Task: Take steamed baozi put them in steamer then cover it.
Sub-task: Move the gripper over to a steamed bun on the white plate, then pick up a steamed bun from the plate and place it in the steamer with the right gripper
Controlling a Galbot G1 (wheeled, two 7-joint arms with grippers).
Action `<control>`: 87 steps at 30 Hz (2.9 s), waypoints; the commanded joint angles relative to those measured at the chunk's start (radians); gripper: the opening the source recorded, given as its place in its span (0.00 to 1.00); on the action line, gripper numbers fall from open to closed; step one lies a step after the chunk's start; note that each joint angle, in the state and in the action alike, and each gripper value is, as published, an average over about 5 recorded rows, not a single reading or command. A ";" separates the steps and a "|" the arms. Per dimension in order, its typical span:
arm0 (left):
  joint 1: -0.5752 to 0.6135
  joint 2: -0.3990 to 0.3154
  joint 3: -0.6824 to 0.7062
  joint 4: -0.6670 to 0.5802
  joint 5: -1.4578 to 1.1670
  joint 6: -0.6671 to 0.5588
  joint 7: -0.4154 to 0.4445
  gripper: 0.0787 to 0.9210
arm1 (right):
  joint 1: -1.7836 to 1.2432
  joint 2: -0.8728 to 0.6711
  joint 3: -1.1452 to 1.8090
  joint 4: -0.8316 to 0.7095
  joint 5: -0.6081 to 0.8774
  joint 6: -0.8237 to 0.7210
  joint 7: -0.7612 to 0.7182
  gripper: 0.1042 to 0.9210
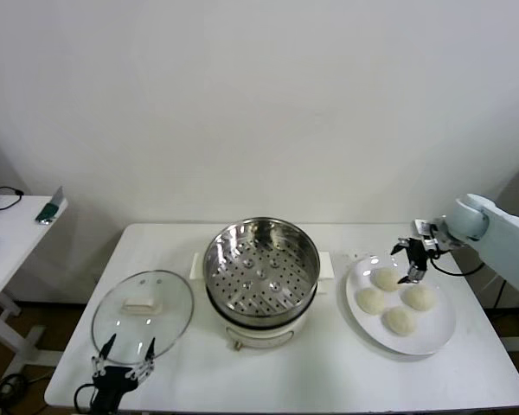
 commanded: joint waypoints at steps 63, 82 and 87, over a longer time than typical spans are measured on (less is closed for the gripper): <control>0.009 0.001 -0.015 -0.004 0.004 -0.020 -0.010 0.88 | 0.658 0.498 -0.518 0.557 -0.153 0.514 0.107 0.74; 0.015 -0.016 -0.013 -0.027 0.000 -0.021 -0.011 0.88 | 0.353 0.584 -0.429 0.172 -0.450 0.599 0.257 0.74; 0.014 -0.016 -0.014 -0.025 -0.002 -0.023 -0.012 0.88 | 0.339 0.590 -0.423 0.151 -0.468 0.599 0.274 0.74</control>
